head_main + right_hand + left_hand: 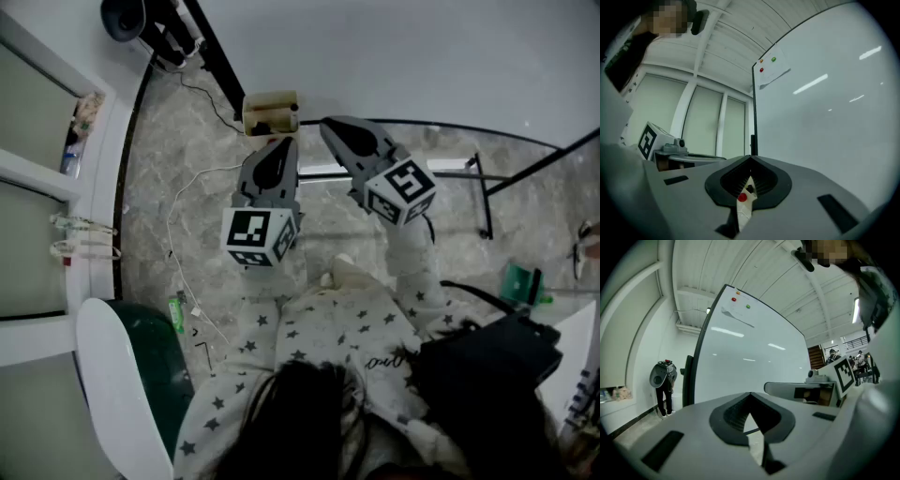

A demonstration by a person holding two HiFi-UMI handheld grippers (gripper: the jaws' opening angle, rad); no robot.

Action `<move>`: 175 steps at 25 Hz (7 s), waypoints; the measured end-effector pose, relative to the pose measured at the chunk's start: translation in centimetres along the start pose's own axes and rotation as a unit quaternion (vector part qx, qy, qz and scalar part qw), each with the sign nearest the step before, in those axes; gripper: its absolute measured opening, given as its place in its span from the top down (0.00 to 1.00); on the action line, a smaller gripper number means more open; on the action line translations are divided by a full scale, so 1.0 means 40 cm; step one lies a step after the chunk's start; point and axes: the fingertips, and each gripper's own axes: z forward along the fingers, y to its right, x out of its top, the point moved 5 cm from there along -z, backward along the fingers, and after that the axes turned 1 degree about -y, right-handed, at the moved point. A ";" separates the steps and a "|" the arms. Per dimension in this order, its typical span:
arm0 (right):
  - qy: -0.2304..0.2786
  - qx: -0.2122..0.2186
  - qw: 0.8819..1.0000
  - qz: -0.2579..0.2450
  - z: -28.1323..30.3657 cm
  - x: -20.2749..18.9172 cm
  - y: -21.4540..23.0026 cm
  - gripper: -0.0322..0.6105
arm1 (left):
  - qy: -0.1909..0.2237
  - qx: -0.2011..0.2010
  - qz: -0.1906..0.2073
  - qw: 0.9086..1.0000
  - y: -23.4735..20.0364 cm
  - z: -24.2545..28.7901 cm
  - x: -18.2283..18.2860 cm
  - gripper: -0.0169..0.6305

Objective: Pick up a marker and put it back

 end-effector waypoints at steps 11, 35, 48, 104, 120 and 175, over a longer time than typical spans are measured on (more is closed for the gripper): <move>-0.003 0.034 0.998 -0.049 0.051 -0.008 -0.046 0.94 | 0.004 0.041 0.002 0.999 -0.045 -0.047 0.011 0.97; -0.040 0.078 0.994 -0.061 0.119 -0.101 -0.115 0.68 | -0.008 0.113 -0.007 0.994 -0.079 -0.124 -0.020 0.97; -0.039 0.069 0.995 -0.058 0.119 -0.098 -0.109 0.83 | -0.011 0.108 0.003 0.994 -0.083 -0.123 -0.015 0.97; 0.005 0.060 0.995 -0.075 0.017 0.164 -0.122 0.83 | 0.020 0.012 0.026 0.999 0.020 -0.089 0.149 0.97; 0.039 0.069 0.997 -0.019 0.087 0.100 -0.089 0.83 | 0.013 0.038 0.018 0.999 -0.035 -0.084 0.098 0.97; -0.024 0.043 0.998 -0.050 0.119 -0.129 -0.069 0.83 | -0.011 0.037 -0.004 0.999 -0.051 -0.055 -0.052 0.97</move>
